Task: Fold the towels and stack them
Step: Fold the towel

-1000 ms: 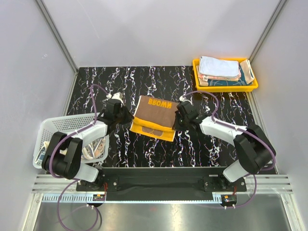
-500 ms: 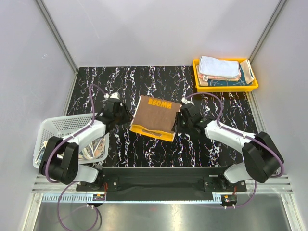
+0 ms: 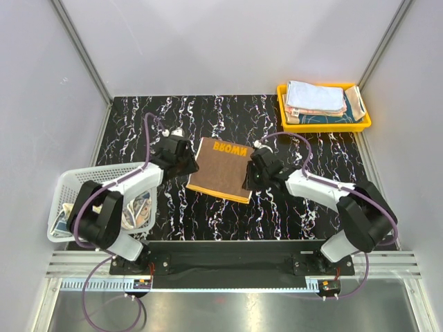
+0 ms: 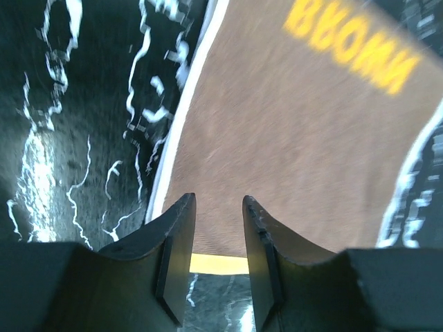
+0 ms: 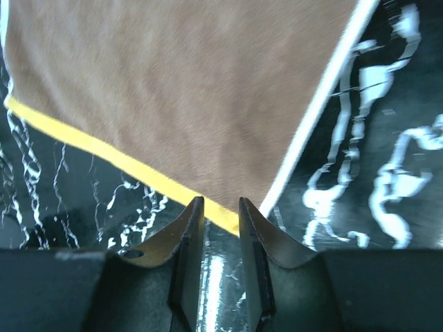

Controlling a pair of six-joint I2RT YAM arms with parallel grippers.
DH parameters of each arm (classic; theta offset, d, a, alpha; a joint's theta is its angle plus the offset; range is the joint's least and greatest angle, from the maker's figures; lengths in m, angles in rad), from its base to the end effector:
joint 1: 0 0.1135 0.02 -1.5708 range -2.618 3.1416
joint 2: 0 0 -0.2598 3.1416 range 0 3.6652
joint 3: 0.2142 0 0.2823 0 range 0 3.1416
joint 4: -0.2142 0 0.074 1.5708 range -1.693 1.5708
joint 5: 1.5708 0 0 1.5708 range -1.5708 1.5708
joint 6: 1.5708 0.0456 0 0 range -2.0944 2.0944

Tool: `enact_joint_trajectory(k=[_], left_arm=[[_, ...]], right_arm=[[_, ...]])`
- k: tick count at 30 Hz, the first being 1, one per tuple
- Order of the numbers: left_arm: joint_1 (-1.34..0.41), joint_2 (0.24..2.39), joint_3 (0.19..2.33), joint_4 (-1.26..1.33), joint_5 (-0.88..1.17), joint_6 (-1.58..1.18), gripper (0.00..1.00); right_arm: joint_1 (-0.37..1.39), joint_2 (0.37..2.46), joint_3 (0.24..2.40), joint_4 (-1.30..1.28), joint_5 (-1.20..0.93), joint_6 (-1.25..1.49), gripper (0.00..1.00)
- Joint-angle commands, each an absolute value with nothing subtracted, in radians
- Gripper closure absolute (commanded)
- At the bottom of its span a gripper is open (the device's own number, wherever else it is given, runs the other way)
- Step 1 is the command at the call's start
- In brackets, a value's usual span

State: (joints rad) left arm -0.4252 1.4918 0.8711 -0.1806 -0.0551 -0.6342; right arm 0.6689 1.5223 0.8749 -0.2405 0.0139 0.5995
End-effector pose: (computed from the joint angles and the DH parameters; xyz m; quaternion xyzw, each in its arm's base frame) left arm 0.3125 -0.1388 0.1750 -0.1069 0.9204 -0.1675 0.3367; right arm 0.2664 0.2098 0.1617 -0.0304 0.9418 0.1931 0.2736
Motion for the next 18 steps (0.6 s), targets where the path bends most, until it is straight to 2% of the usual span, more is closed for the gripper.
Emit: enact_joint_trajectory(k=[1, 9, 12, 18], left_arm=[[-0.428, 1.540, 0.893, -0.184, -0.089, -0.643, 0.63], [-0.491, 1.669, 0.899, -0.268, -0.159, -0.687, 0.65], [-0.558, 1.698, 0.911, -0.371, -0.268, -0.744, 0.67], [-0.601, 1.617, 0.804, -0.426, -0.246, -0.908, 0.70]], right_arm=[[0.703, 1.548, 0.844, -0.163, -0.024, 0.641, 0.67], [0.707, 1.623, 0.810, -0.155, -0.021, 0.664, 0.68], [0.707, 1.609, 0.786, -0.175, -0.020, 0.679, 0.68], [0.707, 1.498, 0.715, -0.274, 0.023, 0.690, 0.67]])
